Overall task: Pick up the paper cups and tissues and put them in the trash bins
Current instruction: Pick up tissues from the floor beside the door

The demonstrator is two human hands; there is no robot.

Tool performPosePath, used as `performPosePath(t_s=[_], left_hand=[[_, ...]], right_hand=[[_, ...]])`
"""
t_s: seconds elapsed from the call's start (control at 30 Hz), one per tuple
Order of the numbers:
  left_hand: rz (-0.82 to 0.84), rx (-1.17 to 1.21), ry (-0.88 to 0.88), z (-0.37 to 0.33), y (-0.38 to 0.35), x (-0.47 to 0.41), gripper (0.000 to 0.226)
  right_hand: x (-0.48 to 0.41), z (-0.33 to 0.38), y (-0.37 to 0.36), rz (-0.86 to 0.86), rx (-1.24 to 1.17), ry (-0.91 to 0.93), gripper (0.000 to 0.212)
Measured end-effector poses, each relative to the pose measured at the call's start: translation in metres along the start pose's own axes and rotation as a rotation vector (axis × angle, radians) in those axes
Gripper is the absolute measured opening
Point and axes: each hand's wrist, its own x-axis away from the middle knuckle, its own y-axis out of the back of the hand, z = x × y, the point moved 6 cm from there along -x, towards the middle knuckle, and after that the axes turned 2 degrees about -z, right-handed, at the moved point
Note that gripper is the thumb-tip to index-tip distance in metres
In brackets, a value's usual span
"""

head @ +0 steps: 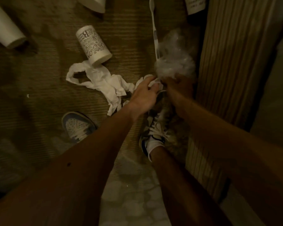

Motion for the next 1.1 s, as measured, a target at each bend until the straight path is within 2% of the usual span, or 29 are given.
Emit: performPosePath(t_s=[0.07,0.1,0.2,0.3,0.37,0.43,0.53,0.63,0.7,0.77,0.83,0.93,0.97,1.03,1.1], left_hand=[[-0.041,0.058,0.003,-0.001,0.008,0.003,0.048],[-0.059,0.114,0.007,-0.003,0.012,0.006,0.052],[-0.076,0.282,0.029,-0.008,0.022,0.017,0.076],[-0.077,0.32,0.025,-0.017,0.037,0.031,0.092],[0.029,0.419,0.021,-0.023,0.038,0.042,0.086],[0.104,0.47,0.035,-0.027,0.037,0.057,0.066],[-0.036,0.465,0.068,-0.021,0.045,0.076,0.059],[-0.249,0.492,0.049,-0.011,0.064,0.088,0.035],[-0.366,0.525,0.056,-0.002,0.079,0.094,0.019],[-0.372,0.561,0.071,0.005,0.085,0.101,0.012],[-0.323,0.601,0.054,0.009,0.085,0.112,0.012],[-0.357,0.594,-0.016,0.013,0.087,0.125,0.022],[-0.385,0.592,-0.038,0.016,0.088,0.128,0.025],[-0.397,0.593,-0.044,0.02,0.086,0.132,0.028],[-0.31,0.605,-0.008,0.018,0.08,0.137,0.038]], right_hand=[[0.011,0.002,0.007,-0.098,-0.056,-0.016,0.016],[0.019,0.002,0.008,-0.115,-0.1,-0.012,0.012],[0.049,0.004,0.008,-0.042,-0.175,-0.022,0.024],[0.077,0.016,0.008,0.073,-0.263,0.02,0.028],[0.093,0.027,0.003,0.174,-0.335,0.016,0.028],[0.104,0.032,-0.008,0.261,-0.386,-0.044,0.028],[0.119,0.042,-0.022,0.355,-0.368,-0.075,0.037],[0.126,0.037,-0.017,0.266,-0.358,-0.096,0.044],[0.126,0.034,-0.008,0.126,-0.29,-0.021,0.044],[0.125,0.032,-0.004,0.038,-0.252,0.028,0.036],[0.126,0.03,-0.016,0.212,-0.3,-0.021,0.045],[0.154,0.033,-0.048,0.693,-0.41,-0.164,0.073],[0.167,0.034,-0.058,0.782,-0.418,-0.179,0.077],[0.179,0.032,-0.07,0.746,-0.3,-0.105,0.075],[0.18,0.035,-0.071,0.555,-0.135,0.015,0.072]])
